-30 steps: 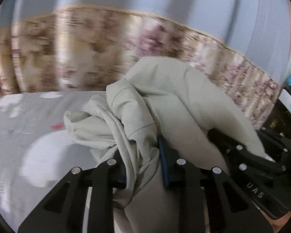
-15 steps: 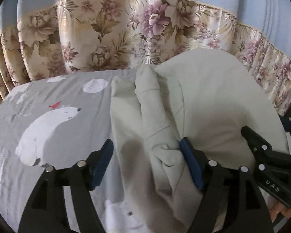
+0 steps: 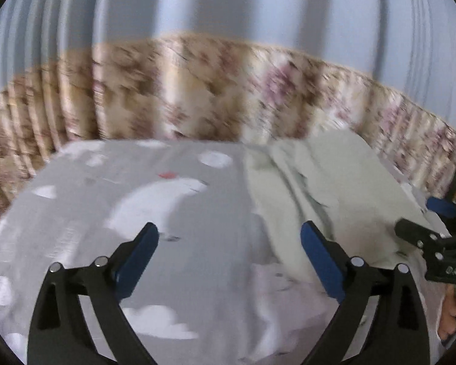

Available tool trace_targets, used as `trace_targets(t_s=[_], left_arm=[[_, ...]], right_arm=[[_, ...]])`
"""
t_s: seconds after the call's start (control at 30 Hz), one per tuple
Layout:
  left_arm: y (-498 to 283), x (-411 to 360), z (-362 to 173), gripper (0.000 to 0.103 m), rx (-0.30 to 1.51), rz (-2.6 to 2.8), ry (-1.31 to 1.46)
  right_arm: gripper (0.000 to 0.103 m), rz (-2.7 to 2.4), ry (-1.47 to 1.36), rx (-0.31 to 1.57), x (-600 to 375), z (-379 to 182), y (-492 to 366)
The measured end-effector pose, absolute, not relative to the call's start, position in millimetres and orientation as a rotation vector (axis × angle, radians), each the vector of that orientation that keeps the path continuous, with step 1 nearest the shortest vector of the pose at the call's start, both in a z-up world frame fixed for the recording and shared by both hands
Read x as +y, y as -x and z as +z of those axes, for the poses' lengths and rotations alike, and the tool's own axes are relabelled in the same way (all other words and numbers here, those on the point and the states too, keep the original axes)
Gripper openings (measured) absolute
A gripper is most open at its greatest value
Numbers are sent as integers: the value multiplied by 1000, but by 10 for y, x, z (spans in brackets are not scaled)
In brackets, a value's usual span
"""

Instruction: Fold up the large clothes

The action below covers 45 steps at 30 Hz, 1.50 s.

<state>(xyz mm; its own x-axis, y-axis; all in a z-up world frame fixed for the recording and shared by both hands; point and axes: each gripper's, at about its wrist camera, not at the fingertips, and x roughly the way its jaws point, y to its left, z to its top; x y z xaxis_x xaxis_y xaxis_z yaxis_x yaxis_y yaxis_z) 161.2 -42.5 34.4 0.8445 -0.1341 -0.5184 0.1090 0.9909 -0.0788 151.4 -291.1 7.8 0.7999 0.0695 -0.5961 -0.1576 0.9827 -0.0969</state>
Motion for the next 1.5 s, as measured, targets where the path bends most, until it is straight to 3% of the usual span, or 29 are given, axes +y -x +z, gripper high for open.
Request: trace_targets(t_s=[0.2, 0.33, 0.87, 1.5], left_arm=[[-1351, -69, 648, 101, 452, 8, -7], [-1241, 118, 670, 101, 450, 20, 43], [-1116, 63, 559, 101, 384, 89, -48], [-989, -57, 563, 101, 354, 17, -62]], right_arm=[[100, -18, 160, 625, -2471, 413, -1230], [100, -86, 72, 515, -2527, 547, -1009], [100, -80, 147, 463, -2454, 276, -903], [100, -48, 96, 470, -2564, 340, -903]])
